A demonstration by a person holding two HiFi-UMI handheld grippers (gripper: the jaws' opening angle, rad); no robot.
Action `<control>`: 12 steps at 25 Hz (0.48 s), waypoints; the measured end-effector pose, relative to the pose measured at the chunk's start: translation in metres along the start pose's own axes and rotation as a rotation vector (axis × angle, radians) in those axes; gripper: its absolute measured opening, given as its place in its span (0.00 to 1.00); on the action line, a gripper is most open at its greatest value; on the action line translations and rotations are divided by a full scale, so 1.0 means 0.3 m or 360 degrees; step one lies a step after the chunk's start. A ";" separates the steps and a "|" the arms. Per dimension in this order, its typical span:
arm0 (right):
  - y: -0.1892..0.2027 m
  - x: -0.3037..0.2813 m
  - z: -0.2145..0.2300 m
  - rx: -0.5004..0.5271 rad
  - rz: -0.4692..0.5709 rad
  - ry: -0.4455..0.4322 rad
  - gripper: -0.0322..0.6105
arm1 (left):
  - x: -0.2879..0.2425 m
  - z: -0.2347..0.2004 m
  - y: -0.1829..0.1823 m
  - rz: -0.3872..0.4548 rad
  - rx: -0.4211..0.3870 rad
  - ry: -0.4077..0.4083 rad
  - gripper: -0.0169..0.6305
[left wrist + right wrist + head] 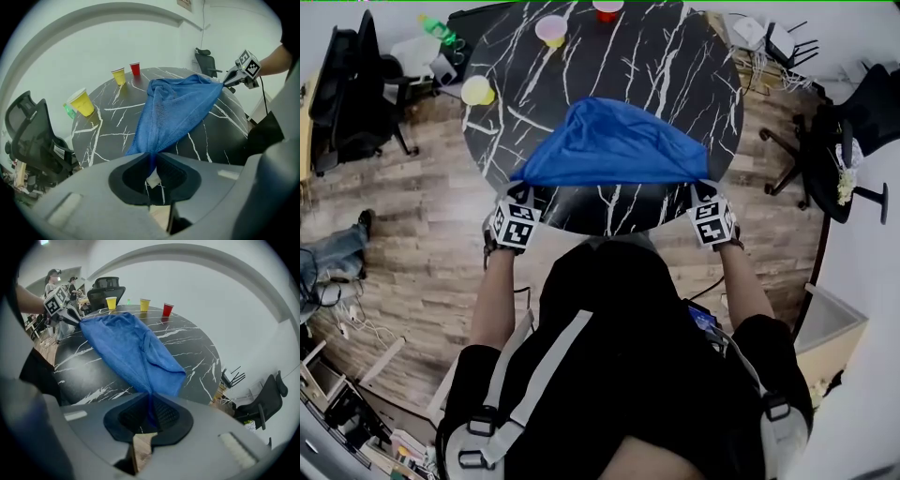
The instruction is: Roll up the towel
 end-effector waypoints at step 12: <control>-0.076 0.028 -0.035 -0.0072 0.0174 -0.0127 0.35 | 0.065 -0.002 -0.060 0.0149 0.0012 0.0090 0.35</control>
Point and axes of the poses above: the fingertips, and each gripper's own axes: x backward along the fingers, z to its right, y out of its underside, the point moved 8 cm from there along x, backward along the fingers
